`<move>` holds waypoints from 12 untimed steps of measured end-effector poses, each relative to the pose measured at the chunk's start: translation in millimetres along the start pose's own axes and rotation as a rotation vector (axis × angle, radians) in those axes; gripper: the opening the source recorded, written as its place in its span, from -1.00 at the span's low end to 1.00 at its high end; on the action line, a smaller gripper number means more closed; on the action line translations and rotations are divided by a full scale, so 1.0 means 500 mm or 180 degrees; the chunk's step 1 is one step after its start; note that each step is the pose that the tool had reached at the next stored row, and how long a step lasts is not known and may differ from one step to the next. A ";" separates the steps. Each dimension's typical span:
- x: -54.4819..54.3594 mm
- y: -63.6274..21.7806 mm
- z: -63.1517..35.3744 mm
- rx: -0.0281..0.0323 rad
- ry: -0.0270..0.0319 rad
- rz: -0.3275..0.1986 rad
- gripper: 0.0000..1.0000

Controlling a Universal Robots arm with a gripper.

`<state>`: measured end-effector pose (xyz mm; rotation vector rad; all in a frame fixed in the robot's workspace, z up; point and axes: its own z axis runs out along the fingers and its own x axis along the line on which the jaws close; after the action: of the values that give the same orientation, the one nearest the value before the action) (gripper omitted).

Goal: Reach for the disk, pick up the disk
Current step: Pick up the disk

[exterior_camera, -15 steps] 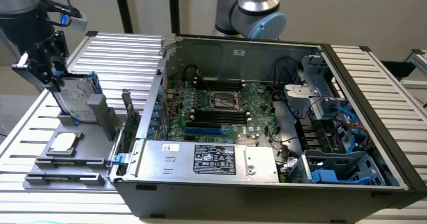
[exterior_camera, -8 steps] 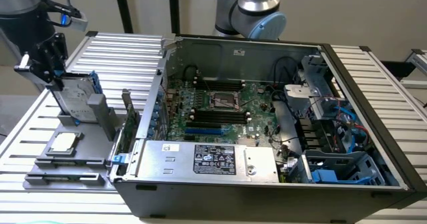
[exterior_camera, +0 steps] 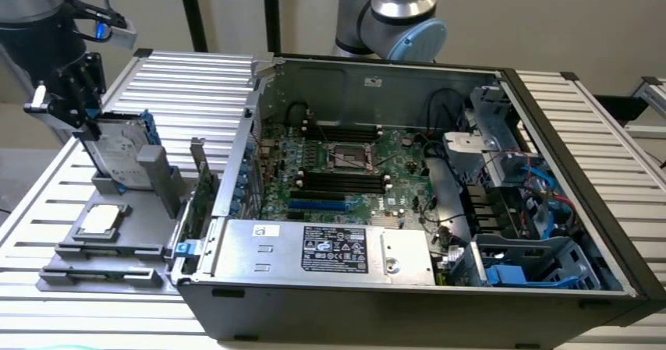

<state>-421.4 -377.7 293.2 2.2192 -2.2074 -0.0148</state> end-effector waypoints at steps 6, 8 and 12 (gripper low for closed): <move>0.002 0.000 0.000 0.0000 0.0000 0.0000 -0.33; 0.004 0.000 0.000 0.0000 0.0000 0.0000 -0.33; 0.008 0.000 0.000 0.0000 0.0000 0.0000 -0.34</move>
<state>-421.4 -381.5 293.1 2.2192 -2.2074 -0.0149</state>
